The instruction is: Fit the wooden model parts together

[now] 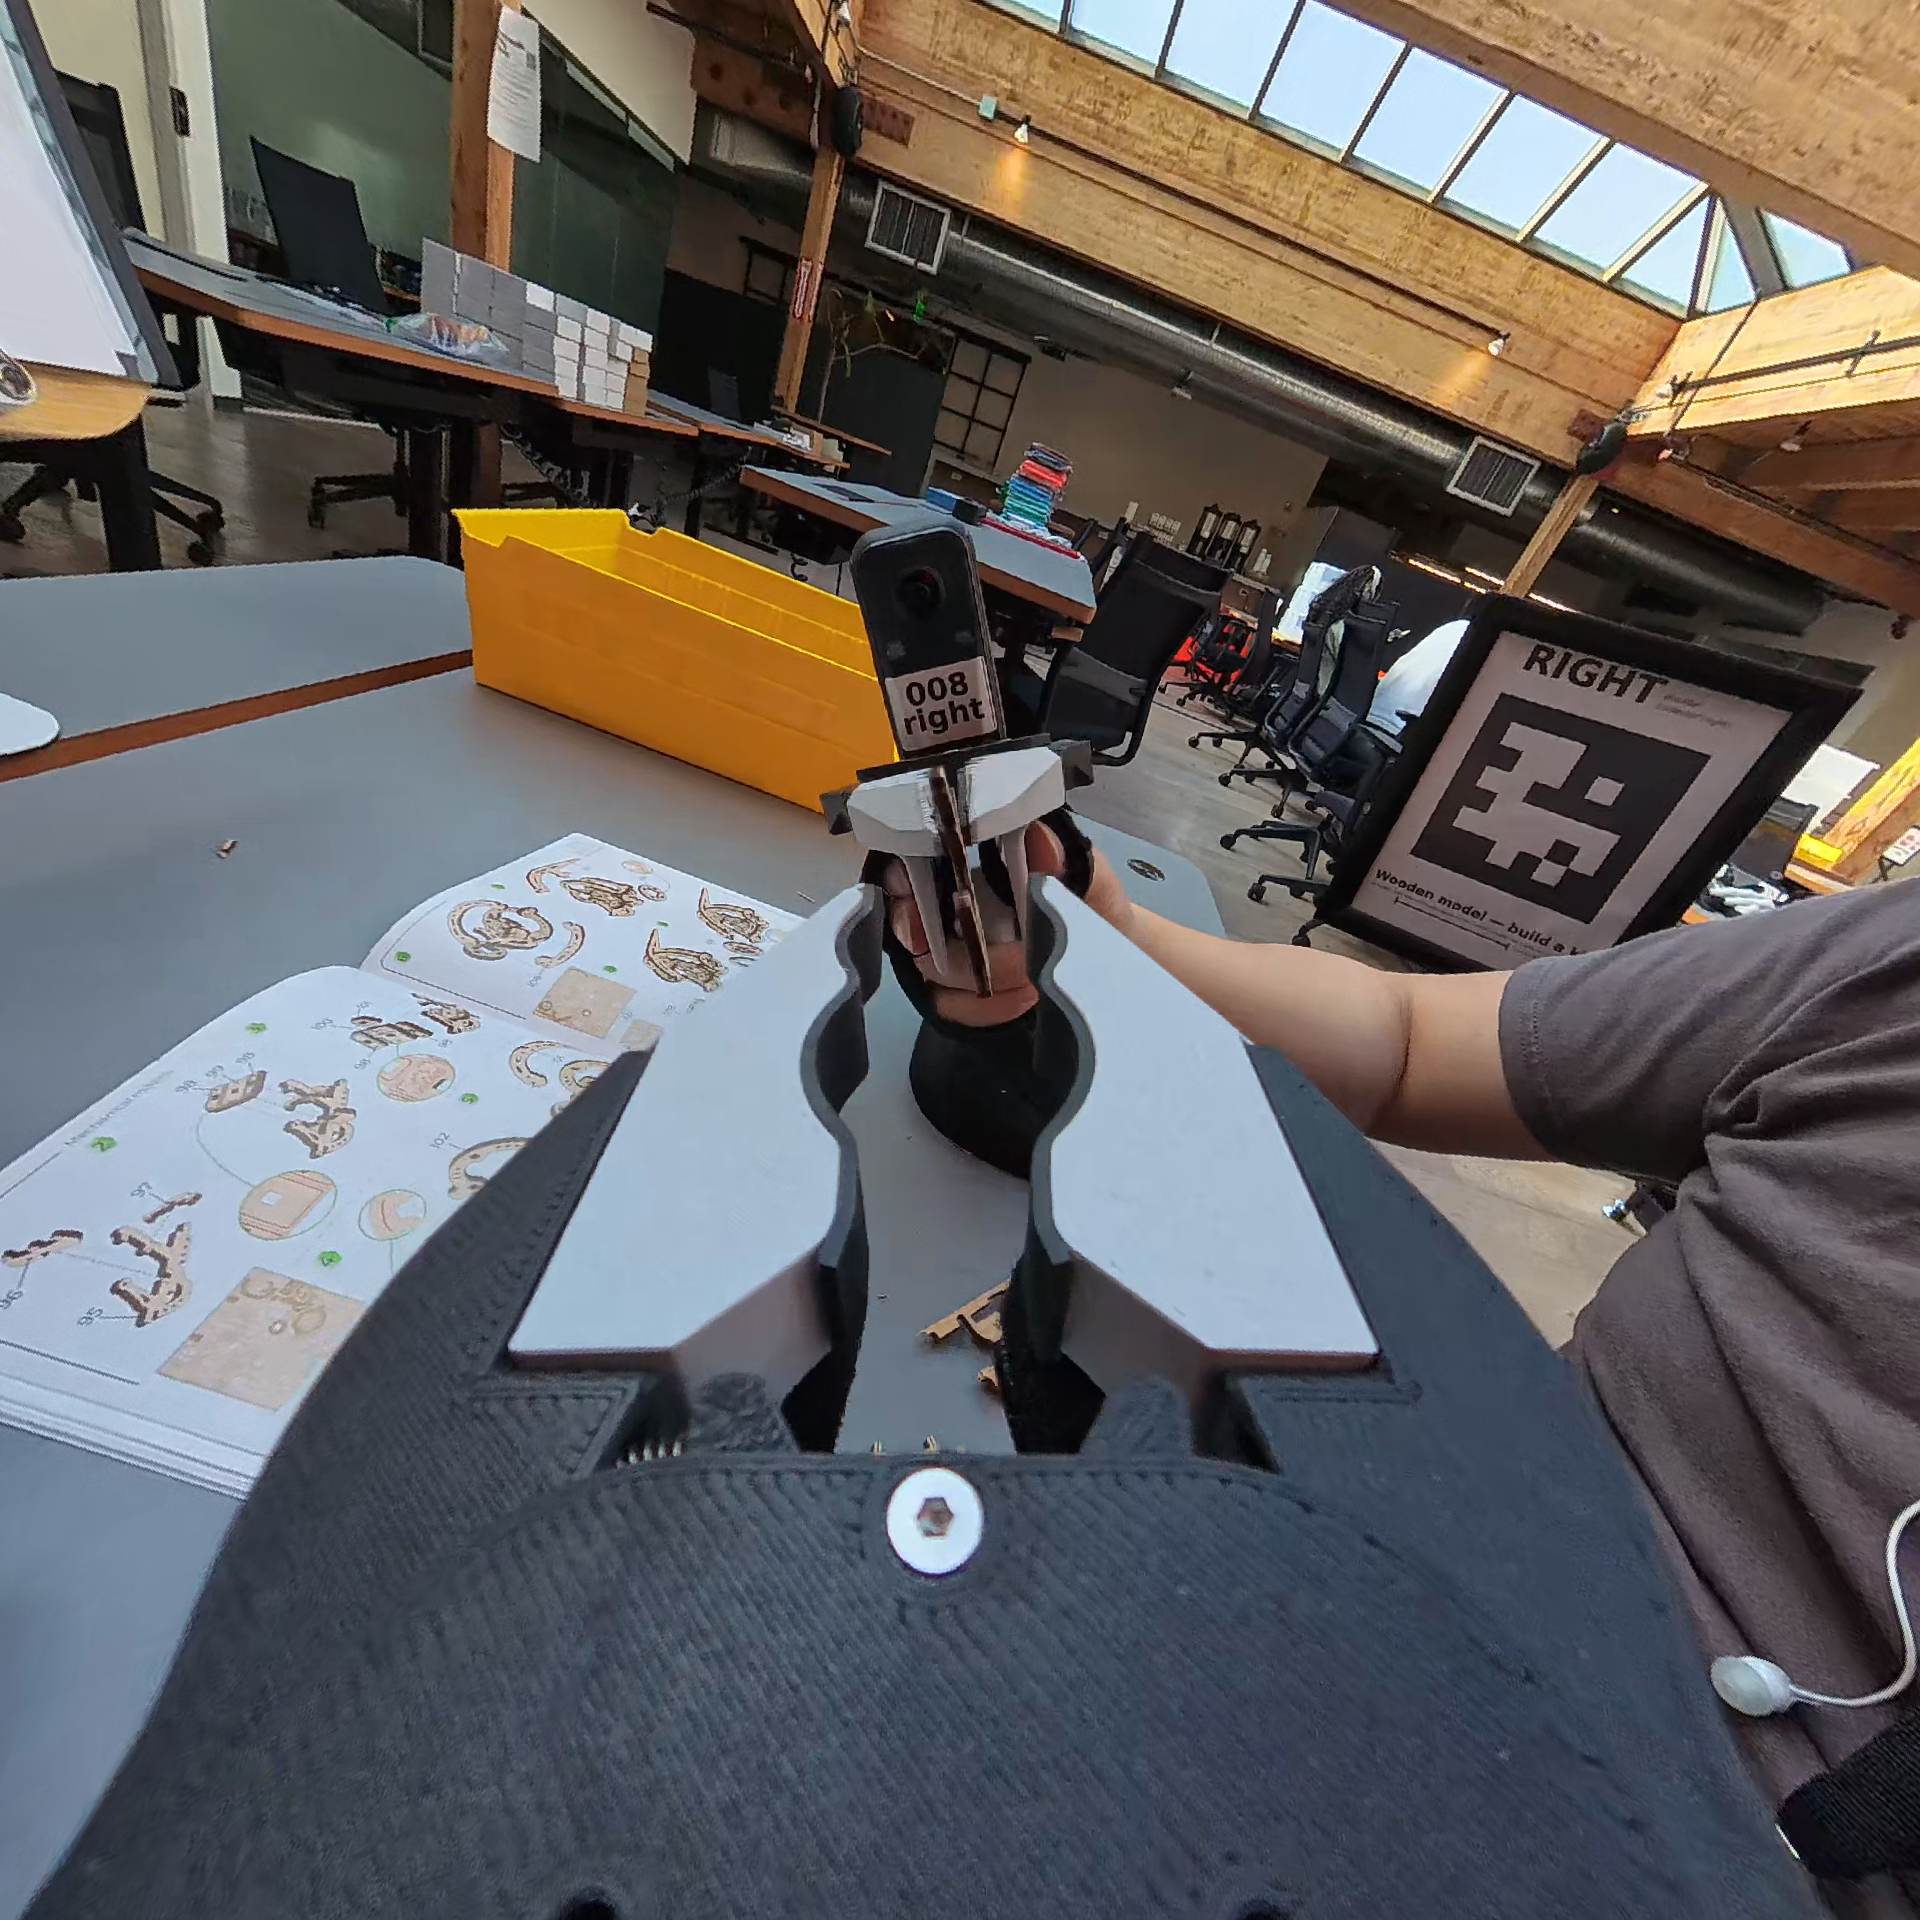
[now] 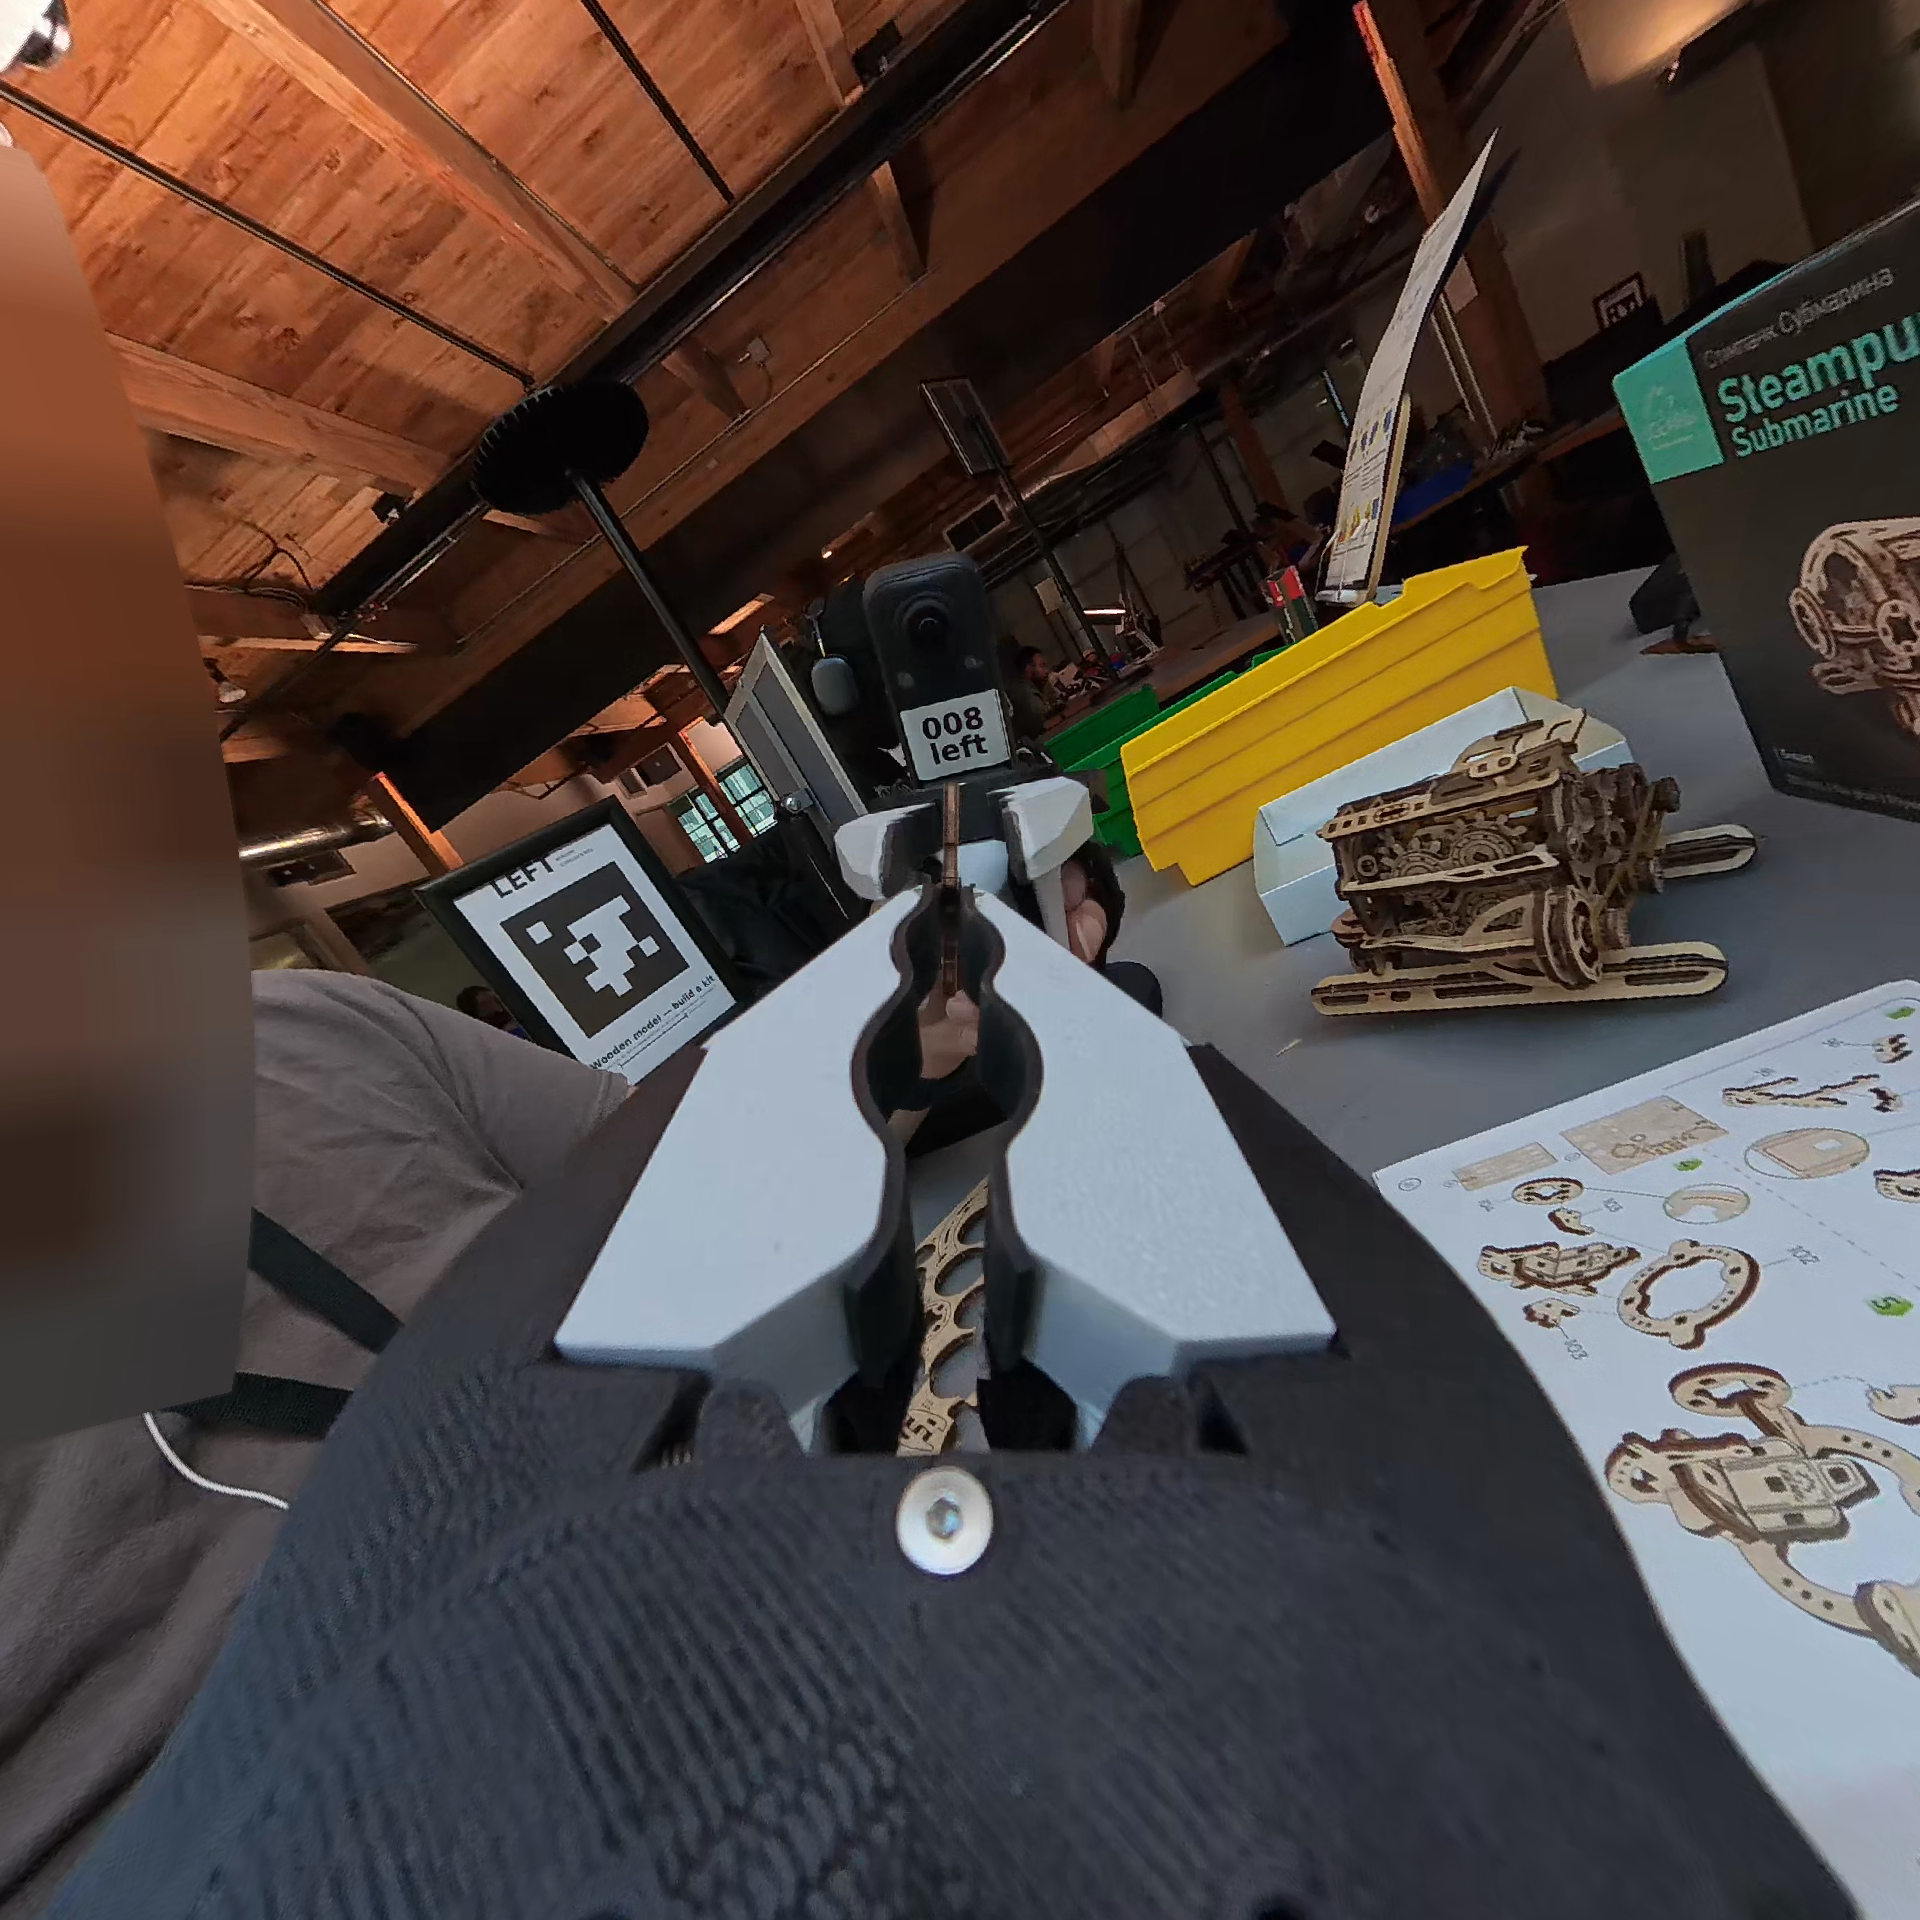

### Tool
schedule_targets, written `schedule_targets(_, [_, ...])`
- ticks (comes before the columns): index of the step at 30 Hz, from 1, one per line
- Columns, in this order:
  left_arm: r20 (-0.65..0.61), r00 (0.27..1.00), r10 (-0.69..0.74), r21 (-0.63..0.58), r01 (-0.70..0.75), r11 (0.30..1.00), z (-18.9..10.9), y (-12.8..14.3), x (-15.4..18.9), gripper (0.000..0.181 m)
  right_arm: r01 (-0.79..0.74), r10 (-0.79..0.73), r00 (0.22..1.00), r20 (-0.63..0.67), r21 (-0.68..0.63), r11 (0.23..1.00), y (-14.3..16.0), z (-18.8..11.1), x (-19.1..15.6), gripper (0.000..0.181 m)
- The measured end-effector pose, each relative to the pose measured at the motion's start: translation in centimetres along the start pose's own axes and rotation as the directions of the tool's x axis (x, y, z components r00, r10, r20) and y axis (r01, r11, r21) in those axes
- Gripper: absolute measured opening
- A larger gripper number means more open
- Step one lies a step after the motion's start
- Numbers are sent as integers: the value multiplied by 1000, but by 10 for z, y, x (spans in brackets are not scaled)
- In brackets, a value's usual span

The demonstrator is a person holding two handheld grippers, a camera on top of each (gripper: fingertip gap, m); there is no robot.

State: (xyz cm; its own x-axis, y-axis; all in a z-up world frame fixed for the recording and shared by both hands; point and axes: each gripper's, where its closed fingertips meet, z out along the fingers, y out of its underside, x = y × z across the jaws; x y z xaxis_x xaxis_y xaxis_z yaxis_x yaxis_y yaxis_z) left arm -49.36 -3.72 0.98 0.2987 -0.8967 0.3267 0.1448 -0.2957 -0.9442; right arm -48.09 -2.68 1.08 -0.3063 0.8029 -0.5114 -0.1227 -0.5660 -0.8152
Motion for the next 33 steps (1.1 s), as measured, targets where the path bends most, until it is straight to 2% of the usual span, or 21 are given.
schedule_targets(4, [-20, 1000, -22, -59, 21, 998, 5, 12, 0, 14, 28, -29, 999, -17, -51, 998, 7, 4, 1, 0])
schedule_targets(12, [-15, 1000, -11, -55, 10, 998, 3, 12, -1, 0, 27, -28, 999, -17, -89, 996, 16, 8, 4, 0])
schedule_targets(26, [-17, 1000, -12, -38, 12, 999, 4, 11, -2, 0, 12, -12, 1000, 4, -72, 997, 15, 7, 5, 0])
schedule_targets(33, [-13, 1000, 19, 13, -19, 1000, 4, 2, 3, 5, 25, -25, 1000, 2, -46, 999, 9, 3, 2, 0])
